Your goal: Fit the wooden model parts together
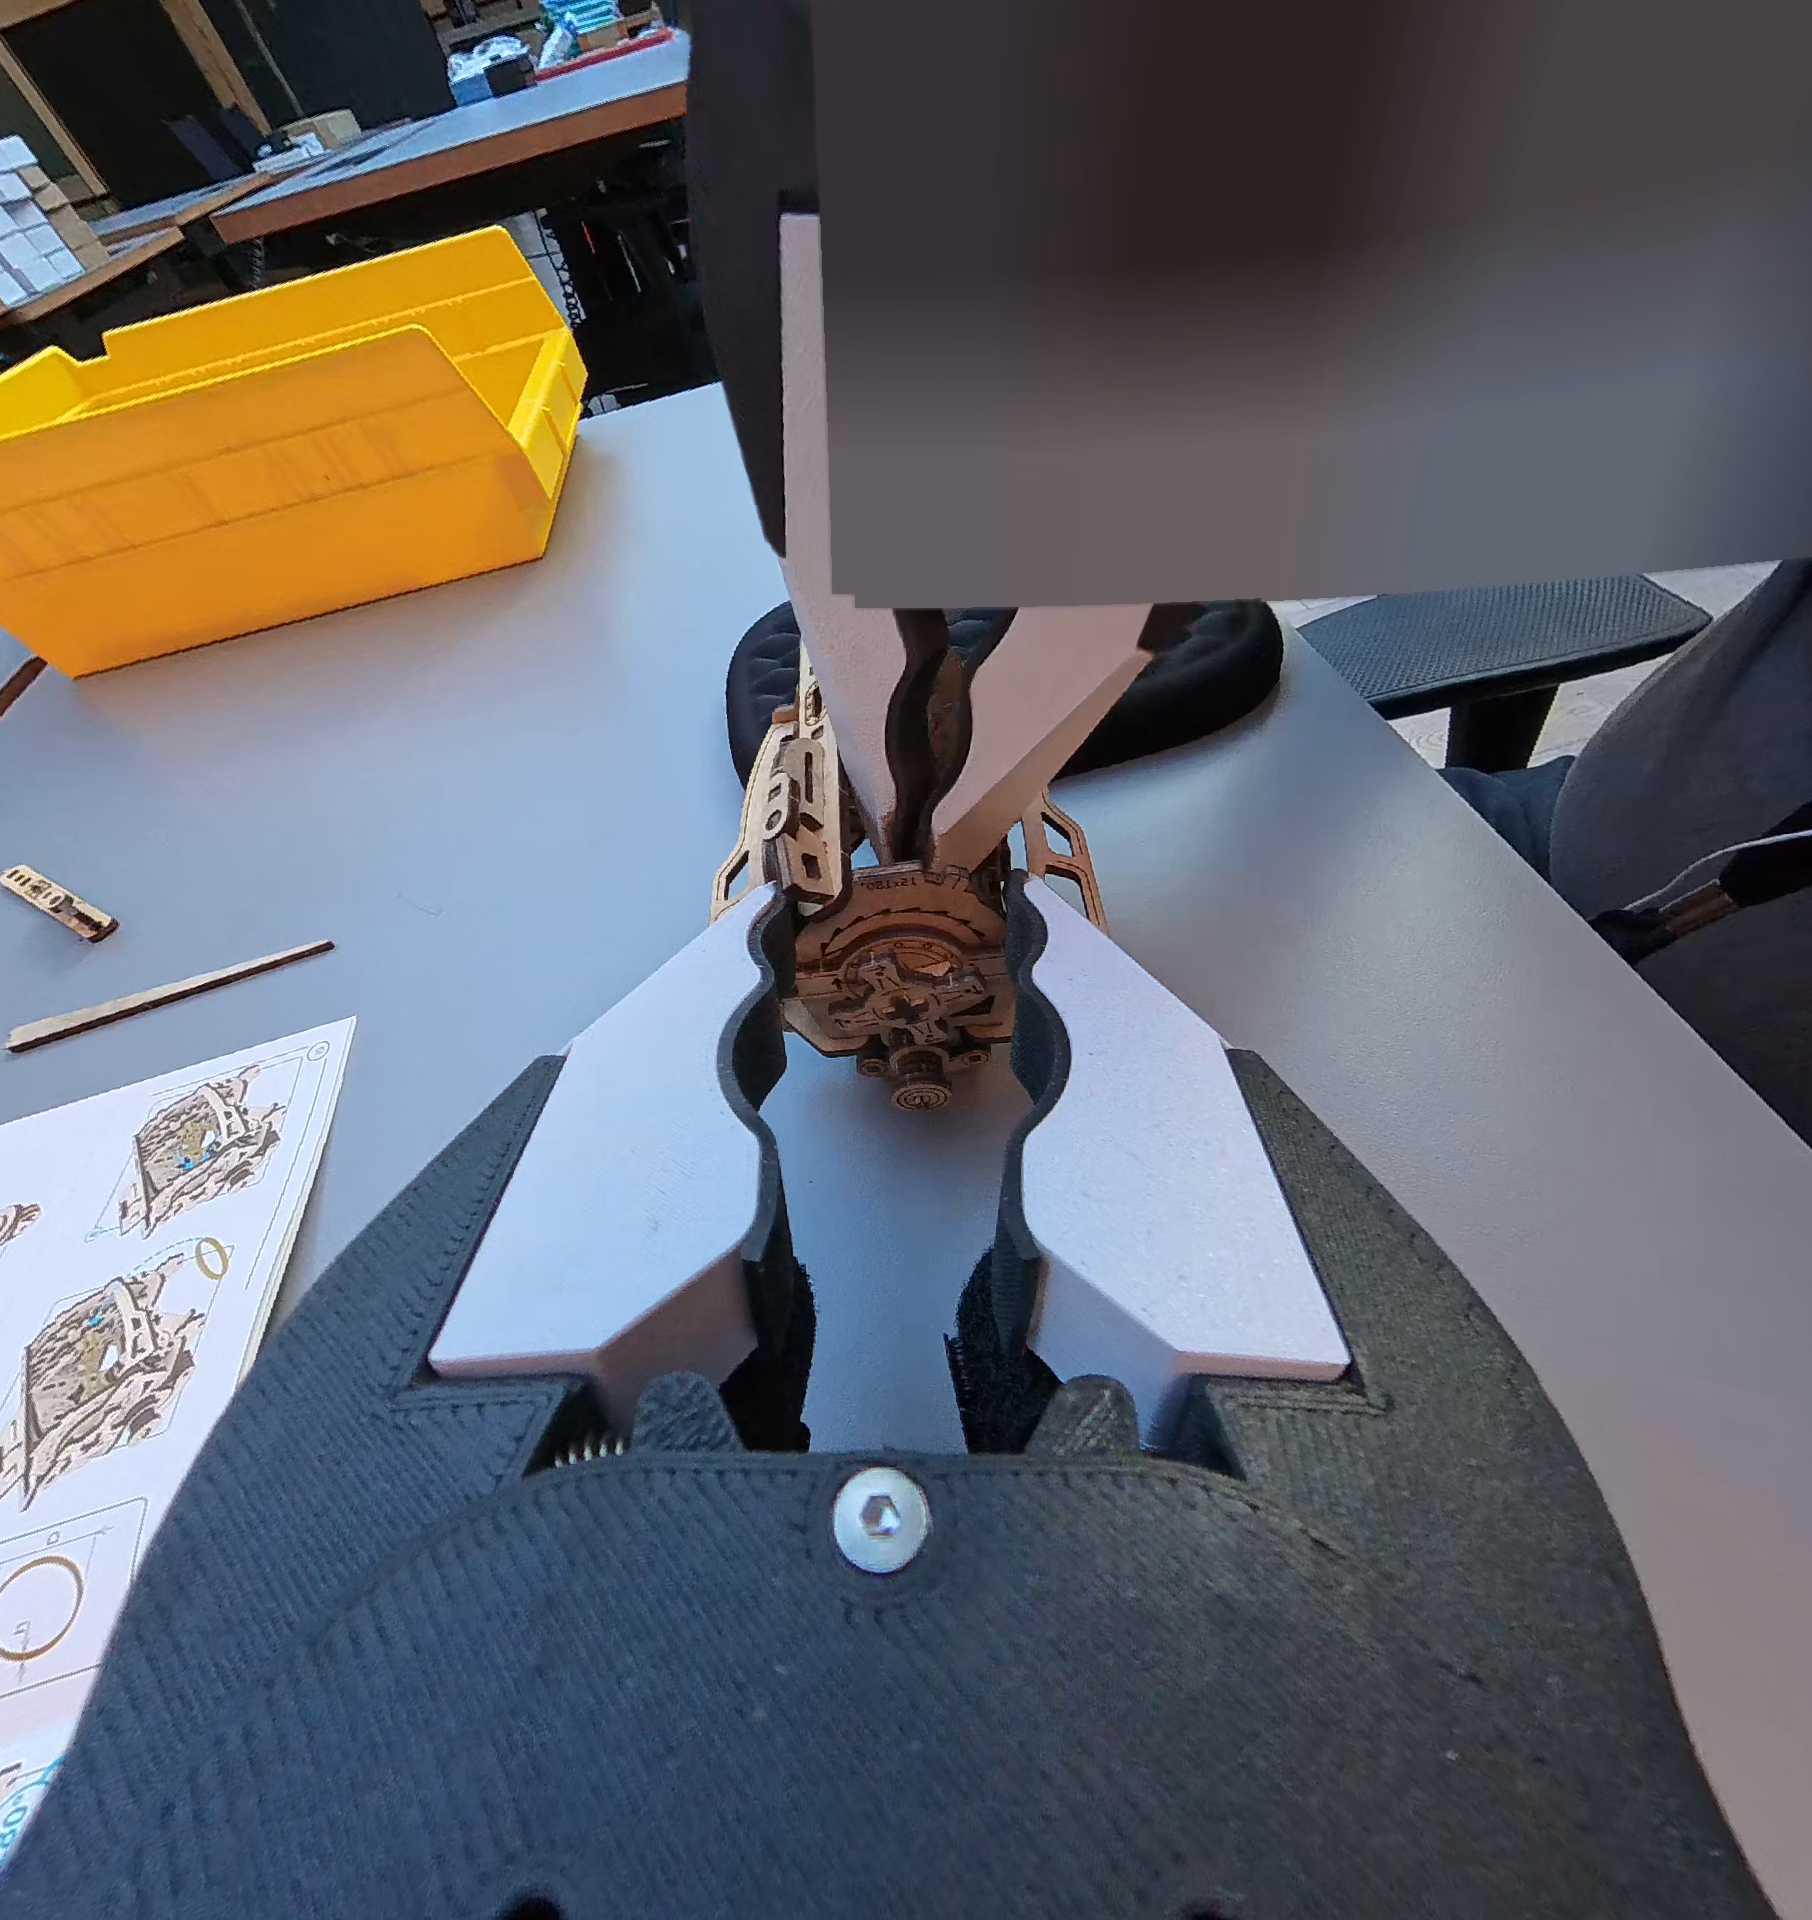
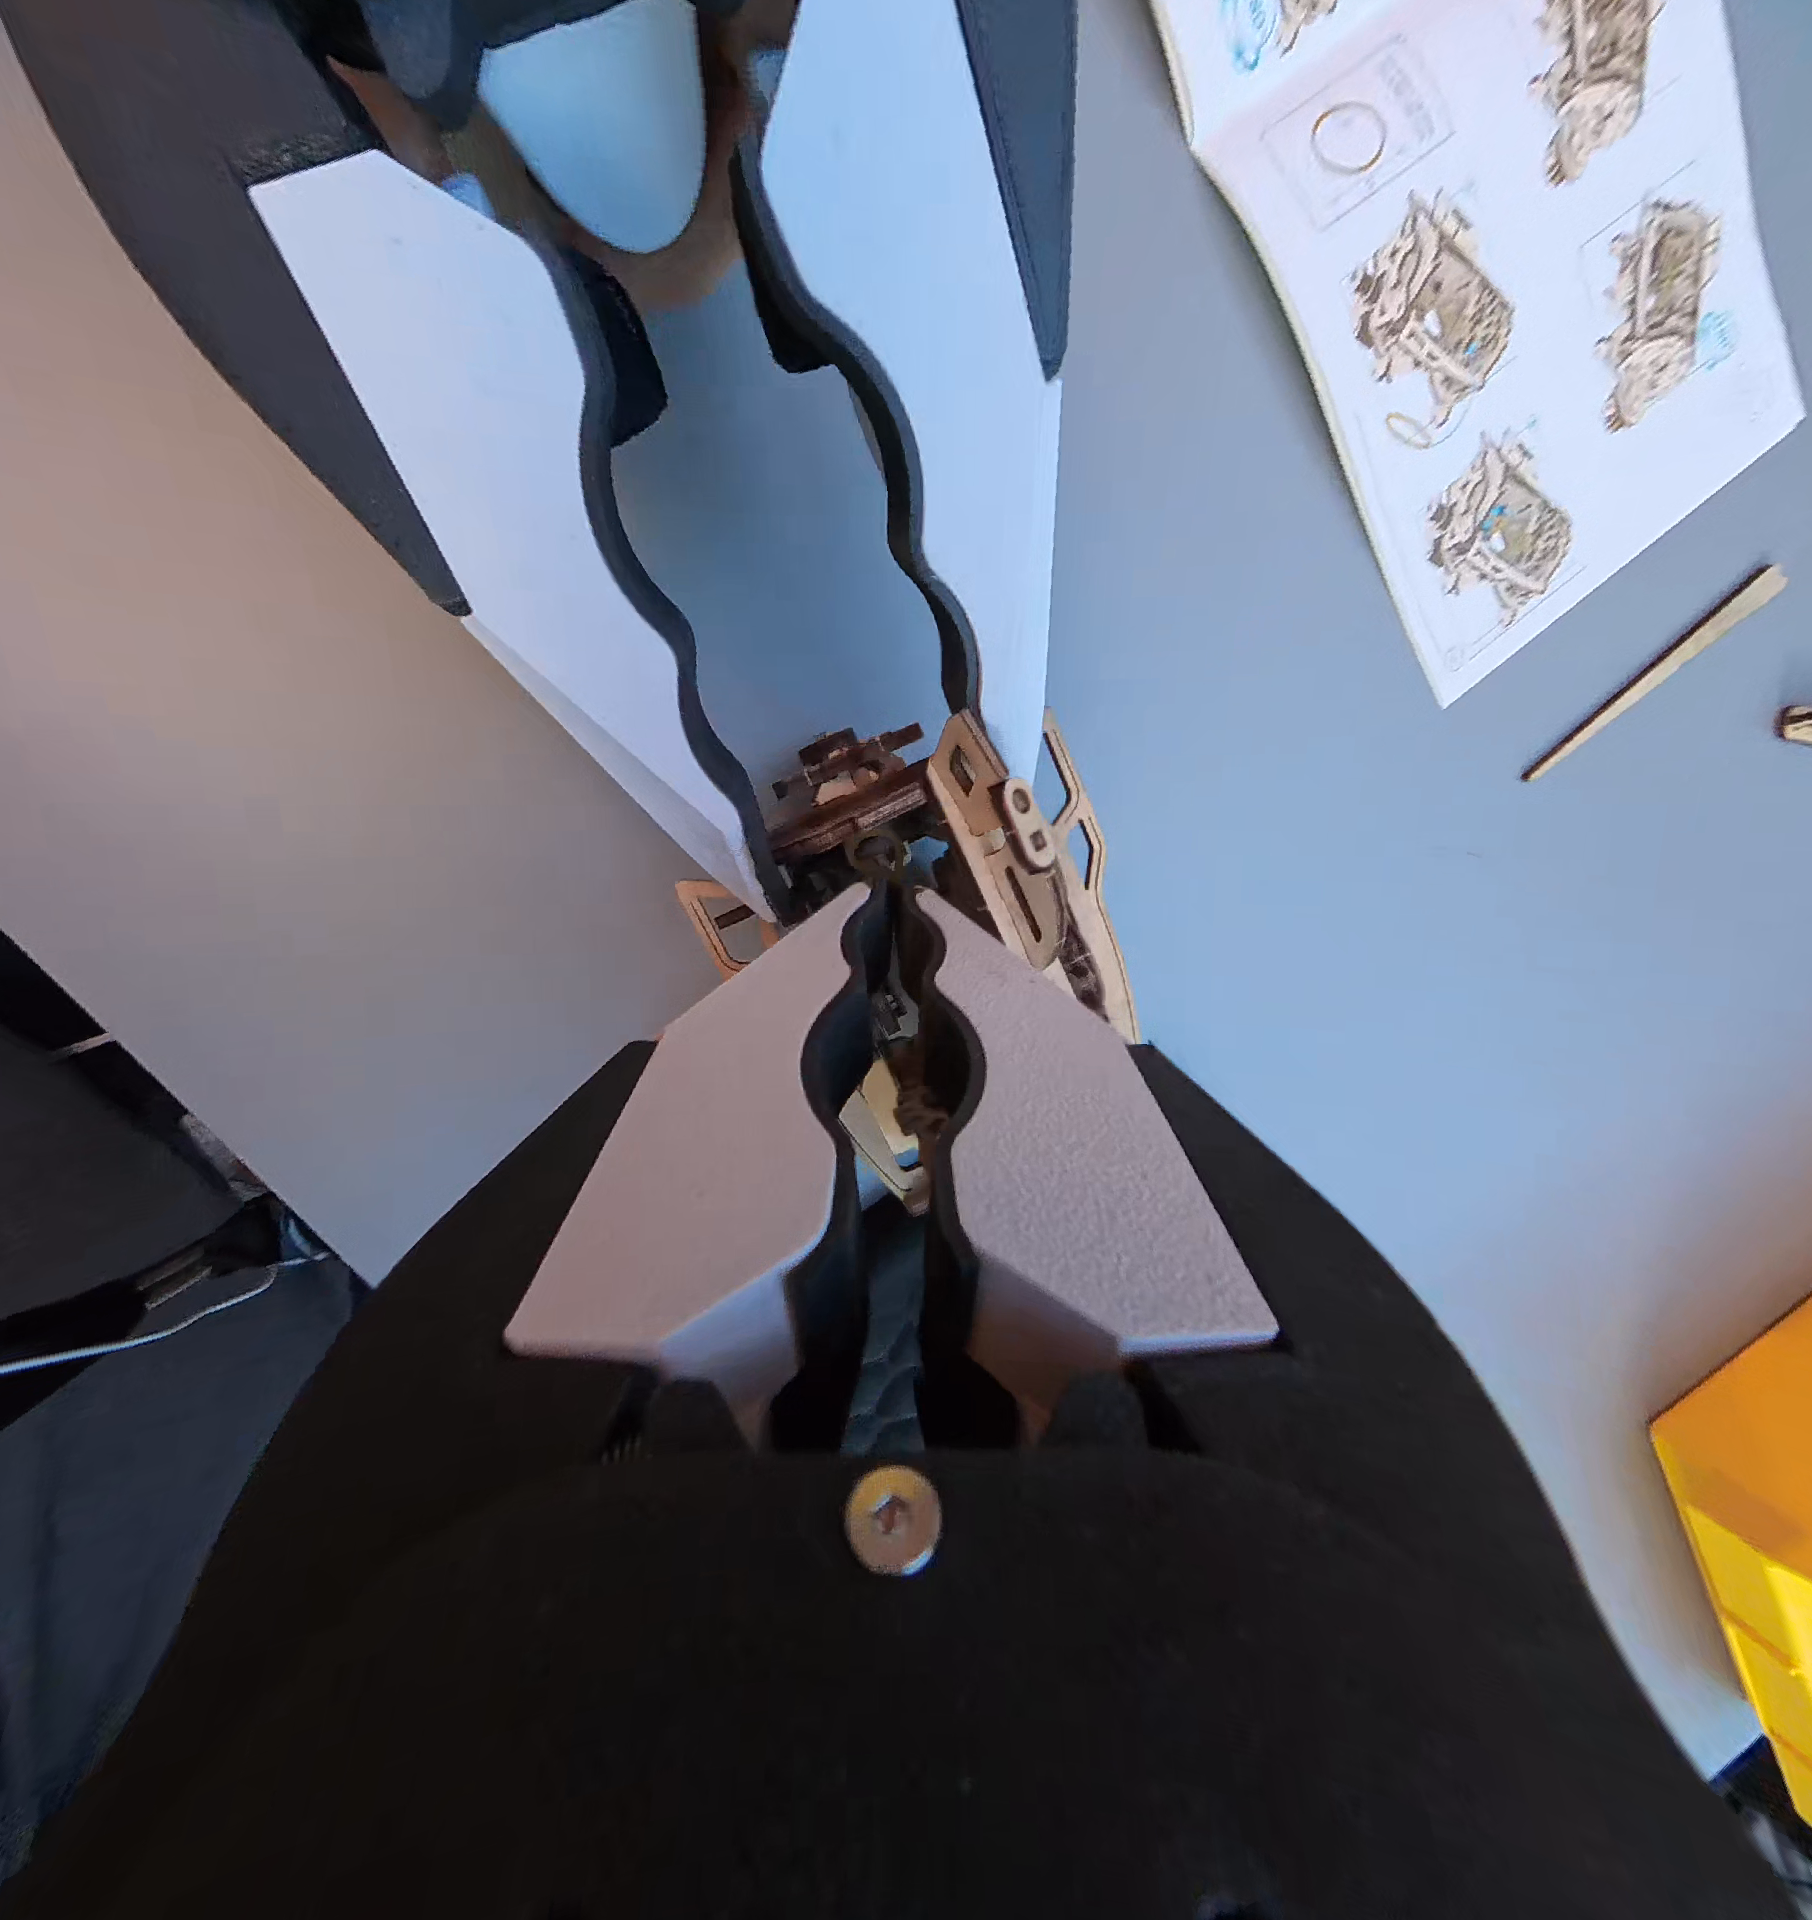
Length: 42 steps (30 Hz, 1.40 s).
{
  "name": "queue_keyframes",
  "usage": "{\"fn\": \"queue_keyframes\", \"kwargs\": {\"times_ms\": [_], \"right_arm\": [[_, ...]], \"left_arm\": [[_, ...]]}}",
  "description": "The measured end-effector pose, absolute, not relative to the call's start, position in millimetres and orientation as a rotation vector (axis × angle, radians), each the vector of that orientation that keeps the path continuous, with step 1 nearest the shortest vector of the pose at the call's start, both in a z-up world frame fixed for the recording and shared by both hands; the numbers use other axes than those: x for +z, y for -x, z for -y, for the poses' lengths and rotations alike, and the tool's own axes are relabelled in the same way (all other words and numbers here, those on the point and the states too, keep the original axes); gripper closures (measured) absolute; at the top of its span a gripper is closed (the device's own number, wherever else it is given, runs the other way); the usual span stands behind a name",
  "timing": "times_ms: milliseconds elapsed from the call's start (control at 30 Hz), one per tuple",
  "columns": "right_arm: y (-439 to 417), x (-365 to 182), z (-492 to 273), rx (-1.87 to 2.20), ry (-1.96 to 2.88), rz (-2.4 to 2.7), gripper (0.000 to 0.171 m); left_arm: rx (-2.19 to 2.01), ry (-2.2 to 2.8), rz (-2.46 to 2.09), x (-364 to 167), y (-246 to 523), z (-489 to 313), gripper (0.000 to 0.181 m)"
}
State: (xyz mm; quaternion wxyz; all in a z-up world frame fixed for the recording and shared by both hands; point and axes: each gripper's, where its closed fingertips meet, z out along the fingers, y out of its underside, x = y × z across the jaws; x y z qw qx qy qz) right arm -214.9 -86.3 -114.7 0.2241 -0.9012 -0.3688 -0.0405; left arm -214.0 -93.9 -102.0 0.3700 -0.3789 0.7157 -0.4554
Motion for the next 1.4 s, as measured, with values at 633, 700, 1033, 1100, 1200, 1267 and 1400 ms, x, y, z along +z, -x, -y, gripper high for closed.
{"fn": "queue_keyframes", "kwargs": {"times_ms": [633, 700, 1033, 1100, 1200, 1267, 1400], "right_arm": [[218.2, -111.1, 101.0, 0.128, 2.659, 1.077, 0.171], [217.5, -110.3, 101.8, 0.212, 2.687, 1.063, 0.171], [223.7, -104.1, 105.1, 0.622, 2.734, 0.965, 0.171], [224.2, -103.1, 105.9, 0.676, 2.738, 0.961, 0.171], [224.4, -102.1, 106.7, 0.724, 2.746, 0.953, 0.171], [224.3, -101.5, 106.3, 0.755, 2.757, 0.945, 0.171], [222.4, -101.6, 103.7, 0.747, 2.813, 0.900, 0.171]], "left_arm": [[-1.164, 0.957, -1.842, -102.1, 214.5, 95.3, 0.143], [-1.163, 0.956, -1.842, -102.1, 214.5, 95.4, 0.143], [-1.162, 0.952, -1.843, -102.2, 214.5, 95.7, 0.143], [-1.163, 0.952, -1.844, -102.1, 214.5, 95.9, 0.143], [-1.162, 0.951, -1.844, -102.2, 214.5, 96.0, 0.143], [-1.164, 0.954, -1.843, -102.2, 214.4, 95.7, 0.143], [-1.169, 0.966, -1.840, -102.1, 213.8, 94.7, 0.143]]}}
